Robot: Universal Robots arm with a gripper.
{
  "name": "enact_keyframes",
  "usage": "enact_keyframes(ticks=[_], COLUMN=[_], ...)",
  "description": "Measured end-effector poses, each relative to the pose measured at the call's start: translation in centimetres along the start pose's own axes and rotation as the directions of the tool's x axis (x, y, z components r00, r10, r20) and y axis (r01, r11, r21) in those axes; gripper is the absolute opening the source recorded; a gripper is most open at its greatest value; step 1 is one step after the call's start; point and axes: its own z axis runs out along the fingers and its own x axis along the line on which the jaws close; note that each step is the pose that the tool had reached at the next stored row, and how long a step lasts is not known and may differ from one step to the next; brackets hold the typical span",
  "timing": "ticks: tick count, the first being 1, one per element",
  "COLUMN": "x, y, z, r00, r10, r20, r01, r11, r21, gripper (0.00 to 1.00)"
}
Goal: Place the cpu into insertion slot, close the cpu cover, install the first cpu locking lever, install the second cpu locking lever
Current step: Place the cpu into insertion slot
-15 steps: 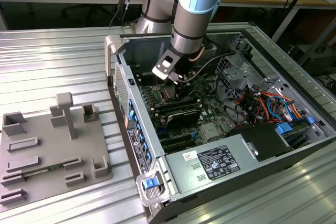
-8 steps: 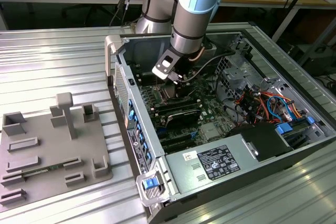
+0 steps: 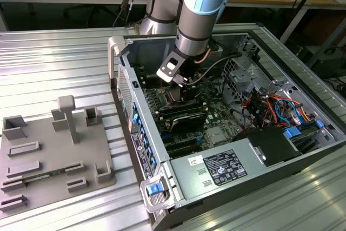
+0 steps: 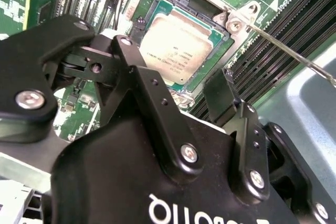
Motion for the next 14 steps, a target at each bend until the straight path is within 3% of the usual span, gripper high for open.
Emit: enact_keyframes(ticks=[1,12,14], x=[0.0,0.0,0.0], y=[0.0,0.01,0.01], z=[0.0,-0.37,-0.38], r00=[1.0,1.0,1.0], r10=[0.0,0.0,0.0], r20=[-0.0001,0.0001,-0.0024], r01=[0.0,0.0,0.0], r11=[1.0,1.0,1.0], r21=[0.0001,0.0003,0.0005], gripper=[0.75,0.75,0.75])
